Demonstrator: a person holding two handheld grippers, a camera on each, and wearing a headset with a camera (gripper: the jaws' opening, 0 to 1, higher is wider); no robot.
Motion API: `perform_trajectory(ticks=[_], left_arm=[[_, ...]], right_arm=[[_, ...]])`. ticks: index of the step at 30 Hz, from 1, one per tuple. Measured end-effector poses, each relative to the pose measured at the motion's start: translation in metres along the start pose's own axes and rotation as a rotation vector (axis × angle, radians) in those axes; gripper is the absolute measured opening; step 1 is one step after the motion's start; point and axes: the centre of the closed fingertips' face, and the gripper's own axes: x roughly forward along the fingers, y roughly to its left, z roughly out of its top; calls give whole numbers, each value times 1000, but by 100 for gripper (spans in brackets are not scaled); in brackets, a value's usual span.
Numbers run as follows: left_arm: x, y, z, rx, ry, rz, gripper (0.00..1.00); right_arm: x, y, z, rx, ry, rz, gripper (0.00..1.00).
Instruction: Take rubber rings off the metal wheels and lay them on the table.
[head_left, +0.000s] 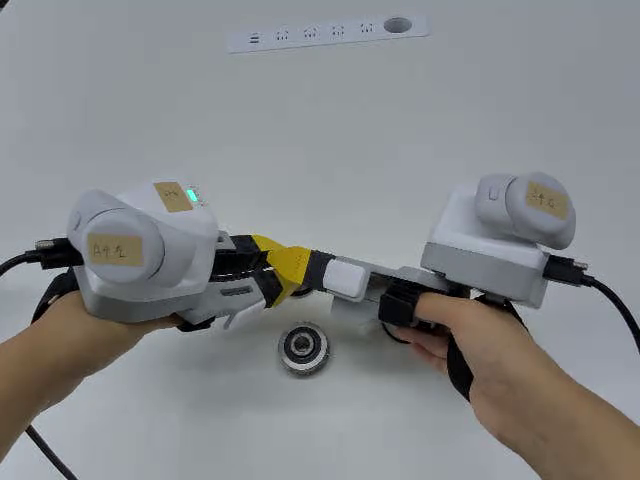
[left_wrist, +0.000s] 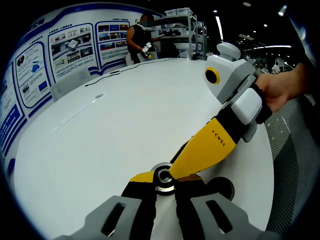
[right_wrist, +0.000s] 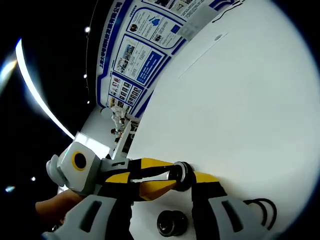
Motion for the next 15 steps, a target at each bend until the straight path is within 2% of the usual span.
perform_trajectory(ticks=[9, 15], left_arm=[[0, 0, 0, 1, 1, 0, 13], [0, 0, 0, 1, 3, 1, 13]], right_arm=[[1, 3, -1, -46, 10, 7, 53], [1, 4, 1, -33, 18, 8, 56]])
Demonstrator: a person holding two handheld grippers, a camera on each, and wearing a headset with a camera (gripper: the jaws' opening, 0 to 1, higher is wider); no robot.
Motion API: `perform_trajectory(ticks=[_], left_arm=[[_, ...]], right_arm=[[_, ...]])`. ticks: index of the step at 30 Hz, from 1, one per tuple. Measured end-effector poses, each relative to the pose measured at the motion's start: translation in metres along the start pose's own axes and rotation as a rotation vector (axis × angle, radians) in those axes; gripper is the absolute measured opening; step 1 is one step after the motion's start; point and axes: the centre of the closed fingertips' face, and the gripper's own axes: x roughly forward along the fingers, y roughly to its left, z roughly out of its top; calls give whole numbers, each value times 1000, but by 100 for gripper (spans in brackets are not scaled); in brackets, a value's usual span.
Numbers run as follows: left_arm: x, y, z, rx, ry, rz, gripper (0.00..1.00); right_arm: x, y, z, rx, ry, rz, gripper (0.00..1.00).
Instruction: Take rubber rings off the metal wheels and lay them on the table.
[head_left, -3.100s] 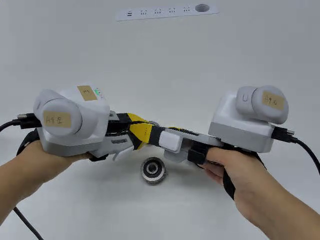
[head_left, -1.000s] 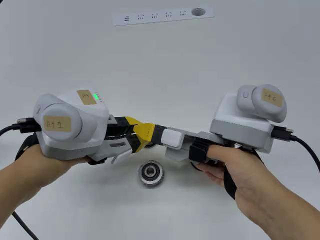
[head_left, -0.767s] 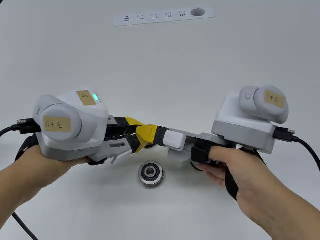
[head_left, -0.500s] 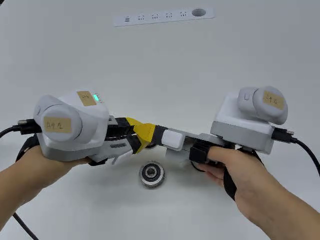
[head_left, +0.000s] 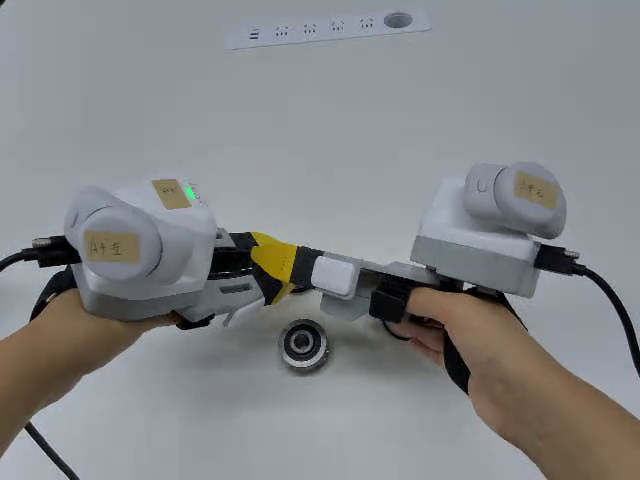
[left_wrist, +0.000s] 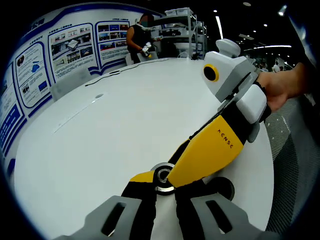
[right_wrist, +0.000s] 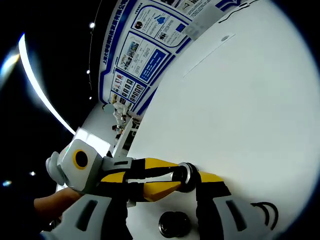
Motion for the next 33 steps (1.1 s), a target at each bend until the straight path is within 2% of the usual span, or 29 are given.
perform_trajectory(ticks=[9, 19, 22, 26, 33], left_arm=[[0, 0, 0, 0, 3, 3, 13], [0, 0, 0, -2, 3, 3, 13], [0, 1, 0, -4, 2, 4, 13], [0, 1, 0, -4, 3, 8, 13], [0, 1, 0, -8, 2, 9, 13]], right_arm=[[-1, 4, -4, -56, 23, 3, 58], [-4, 4, -9, -31, 43, -1, 56], [-5, 3, -3, 76, 0, 34, 56], [-9, 0, 0, 166, -50, 72, 54], [-10, -3, -1, 144, -48, 68, 48]])
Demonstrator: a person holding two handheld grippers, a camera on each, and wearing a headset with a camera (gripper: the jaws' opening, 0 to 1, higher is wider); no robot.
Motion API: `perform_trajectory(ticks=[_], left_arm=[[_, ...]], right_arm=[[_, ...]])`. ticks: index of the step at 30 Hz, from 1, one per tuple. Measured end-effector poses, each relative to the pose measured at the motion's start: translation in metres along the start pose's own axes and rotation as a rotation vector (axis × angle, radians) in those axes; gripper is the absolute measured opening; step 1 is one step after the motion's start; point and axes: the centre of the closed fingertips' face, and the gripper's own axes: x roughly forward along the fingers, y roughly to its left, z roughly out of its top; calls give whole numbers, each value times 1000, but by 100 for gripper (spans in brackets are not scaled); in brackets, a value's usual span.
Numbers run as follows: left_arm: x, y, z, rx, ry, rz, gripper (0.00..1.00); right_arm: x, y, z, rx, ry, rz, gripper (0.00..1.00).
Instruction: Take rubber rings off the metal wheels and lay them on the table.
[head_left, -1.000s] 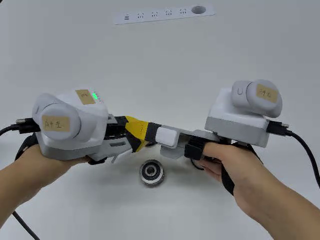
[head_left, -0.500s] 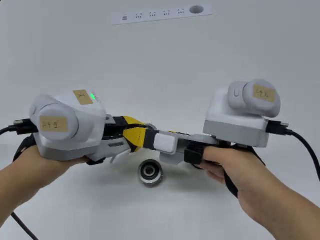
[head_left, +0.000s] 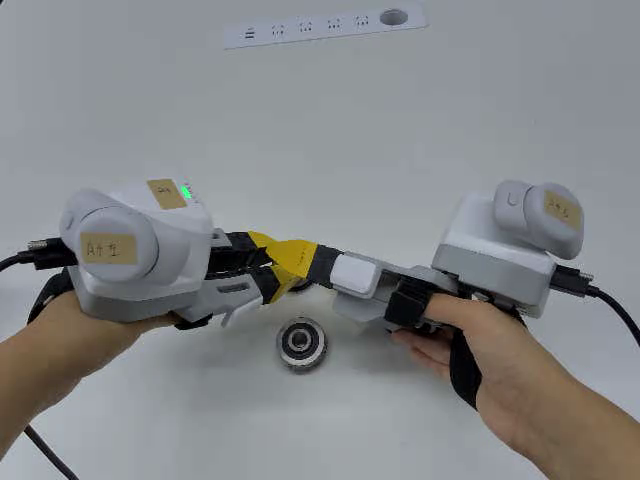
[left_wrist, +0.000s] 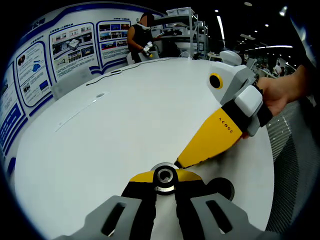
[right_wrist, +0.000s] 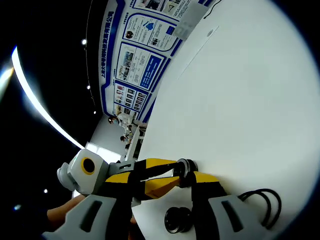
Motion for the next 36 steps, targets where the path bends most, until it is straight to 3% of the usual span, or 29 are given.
perform_trajectory(ticks=[3, 17, 28, 36], left_arm=[[0, 0, 0, -1, -1, 0, 13], [-1, 0, 0, -3, -2, -1, 13], [0, -1, 1, -3, -3, -2, 13], [0, -1, 0, -2, -2, -1, 13]], right_arm=[[0, 0, 0, 2, 0, -1, 47], [-3, -21, -1, -21, 19, -72, 13], [-3, -28, 1, -12, 31, -89, 3], [-3, -29, 0, -27, 35, -107, 2]])
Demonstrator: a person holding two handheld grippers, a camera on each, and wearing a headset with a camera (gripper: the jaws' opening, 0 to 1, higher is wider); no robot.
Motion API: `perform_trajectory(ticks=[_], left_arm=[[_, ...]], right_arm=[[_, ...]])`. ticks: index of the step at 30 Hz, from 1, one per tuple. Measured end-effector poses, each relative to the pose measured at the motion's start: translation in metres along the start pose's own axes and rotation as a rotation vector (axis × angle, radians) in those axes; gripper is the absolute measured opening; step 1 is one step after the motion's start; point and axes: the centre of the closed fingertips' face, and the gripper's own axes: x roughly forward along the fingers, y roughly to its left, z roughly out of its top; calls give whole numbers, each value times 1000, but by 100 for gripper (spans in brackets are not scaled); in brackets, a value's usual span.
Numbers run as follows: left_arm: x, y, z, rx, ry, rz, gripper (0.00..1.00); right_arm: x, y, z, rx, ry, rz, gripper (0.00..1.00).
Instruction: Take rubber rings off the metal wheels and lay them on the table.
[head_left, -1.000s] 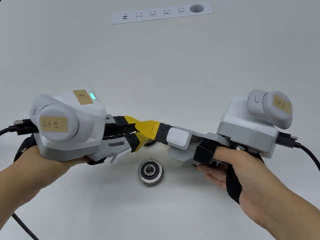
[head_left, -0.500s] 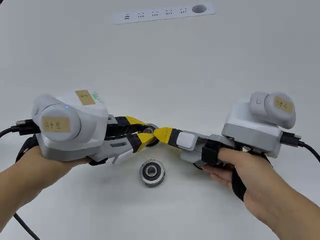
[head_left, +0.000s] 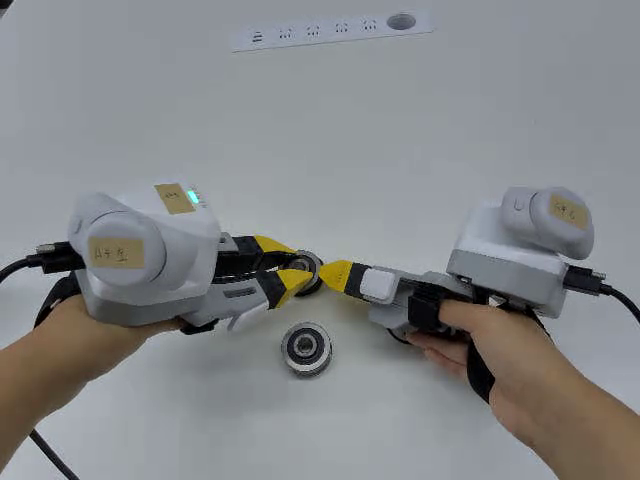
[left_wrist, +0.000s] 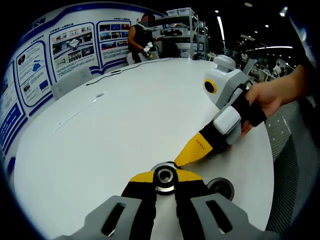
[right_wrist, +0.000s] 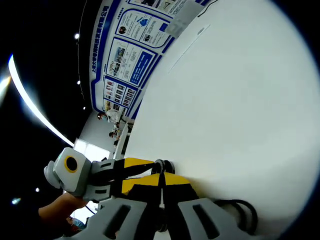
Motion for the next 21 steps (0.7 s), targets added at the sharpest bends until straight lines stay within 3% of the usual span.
perform_trajectory(ticks=[13, 21], left_arm=[[1, -1, 0, 2, 1, 0, 13], [1, -1, 0, 7, 4, -1, 13]], right_arm=[[0, 4, 1, -107, 10, -16, 0], [2, 6, 1, -136, 17, -16, 0]])
